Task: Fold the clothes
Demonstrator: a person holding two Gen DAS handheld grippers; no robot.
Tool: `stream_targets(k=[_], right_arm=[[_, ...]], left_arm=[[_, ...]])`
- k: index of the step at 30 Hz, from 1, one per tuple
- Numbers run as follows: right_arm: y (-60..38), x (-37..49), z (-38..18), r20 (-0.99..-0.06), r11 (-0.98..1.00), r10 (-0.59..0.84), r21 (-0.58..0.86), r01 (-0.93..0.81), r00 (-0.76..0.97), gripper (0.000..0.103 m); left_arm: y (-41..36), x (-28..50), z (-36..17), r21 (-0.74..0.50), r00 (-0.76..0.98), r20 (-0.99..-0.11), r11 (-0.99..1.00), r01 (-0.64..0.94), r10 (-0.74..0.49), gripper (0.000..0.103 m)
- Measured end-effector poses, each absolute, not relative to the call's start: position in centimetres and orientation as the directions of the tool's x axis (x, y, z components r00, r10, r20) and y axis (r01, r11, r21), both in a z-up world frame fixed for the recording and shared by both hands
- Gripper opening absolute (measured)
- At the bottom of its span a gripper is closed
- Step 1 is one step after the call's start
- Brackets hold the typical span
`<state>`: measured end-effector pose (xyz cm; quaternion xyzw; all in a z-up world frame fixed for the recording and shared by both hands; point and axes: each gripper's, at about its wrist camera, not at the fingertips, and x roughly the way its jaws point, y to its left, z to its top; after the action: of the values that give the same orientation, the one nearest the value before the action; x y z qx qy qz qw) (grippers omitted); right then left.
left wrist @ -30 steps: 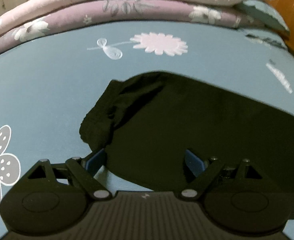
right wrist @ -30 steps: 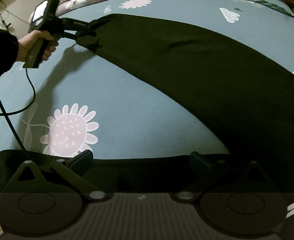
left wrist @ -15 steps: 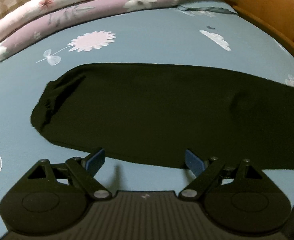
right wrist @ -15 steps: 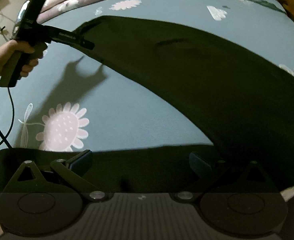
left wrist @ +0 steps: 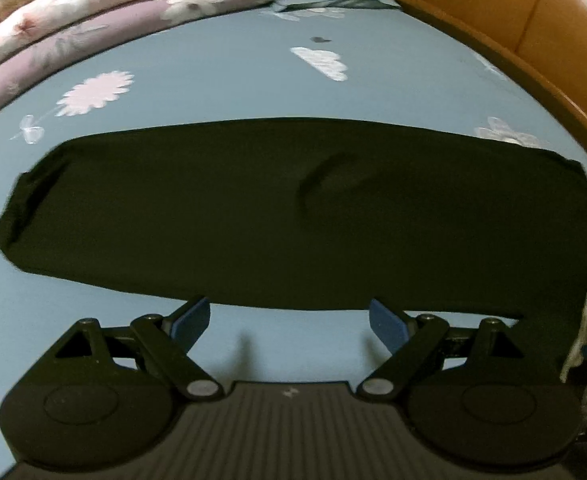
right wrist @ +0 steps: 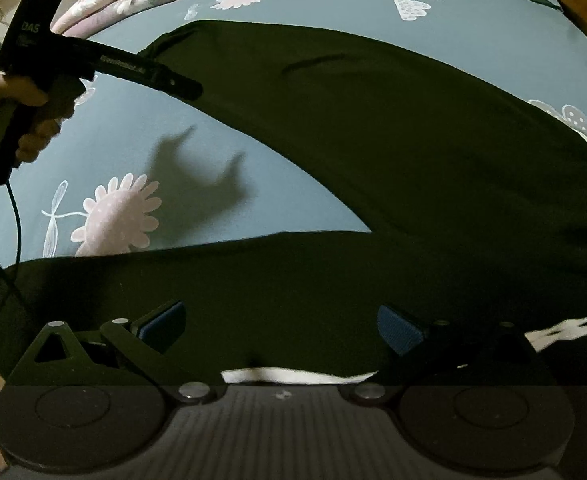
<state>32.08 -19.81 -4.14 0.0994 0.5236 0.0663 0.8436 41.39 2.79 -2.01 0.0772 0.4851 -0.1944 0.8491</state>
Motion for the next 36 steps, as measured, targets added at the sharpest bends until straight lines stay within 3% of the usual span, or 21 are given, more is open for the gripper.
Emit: stream_targets(k=[8, 15, 24, 33, 36], right_arm=[[-24.1, 29.0, -4.4, -0.884, 0.984, 0.169, 0.173, -0.031, 0.436, 0.103], [-30.1, 26.2, -7.9, -0.926, 0.991, 0.089, 0.120, 0.063, 0.367, 0.103], [-34.2, 22.6, -10.1, -0.907, 0.984, 0.141, 0.174, 0.046, 0.398, 0.103], [-38.5, 22.4, -6.2, -0.899, 0.982, 0.172, 0.191, 0.008, 0.403, 0.103], [-41.9, 23.7, -4.6, -0.899, 0.991, 0.125, 0.129, -0.018, 0.420, 0.101]], left_arm=[[-5.1, 39.0, -3.3, -0.094, 0.399, -0.850, 0.846, 0.525, -0.343, 0.087], [-11.8, 39.9, -5.0, -0.125, 0.374, -0.840, 0.811, 0.571, -0.392, 0.087], [-19.1, 41.1, -5.9, -0.160, 0.361, -0.819, 0.781, 0.603, -0.446, 0.087], [-22.8, 41.5, -5.9, -0.144, 0.351, -0.814, 0.746, 0.650, -0.462, 0.087], [-22.8, 41.9, -6.1, -0.132, 0.356, -0.820, 0.752, 0.645, -0.449, 0.085]])
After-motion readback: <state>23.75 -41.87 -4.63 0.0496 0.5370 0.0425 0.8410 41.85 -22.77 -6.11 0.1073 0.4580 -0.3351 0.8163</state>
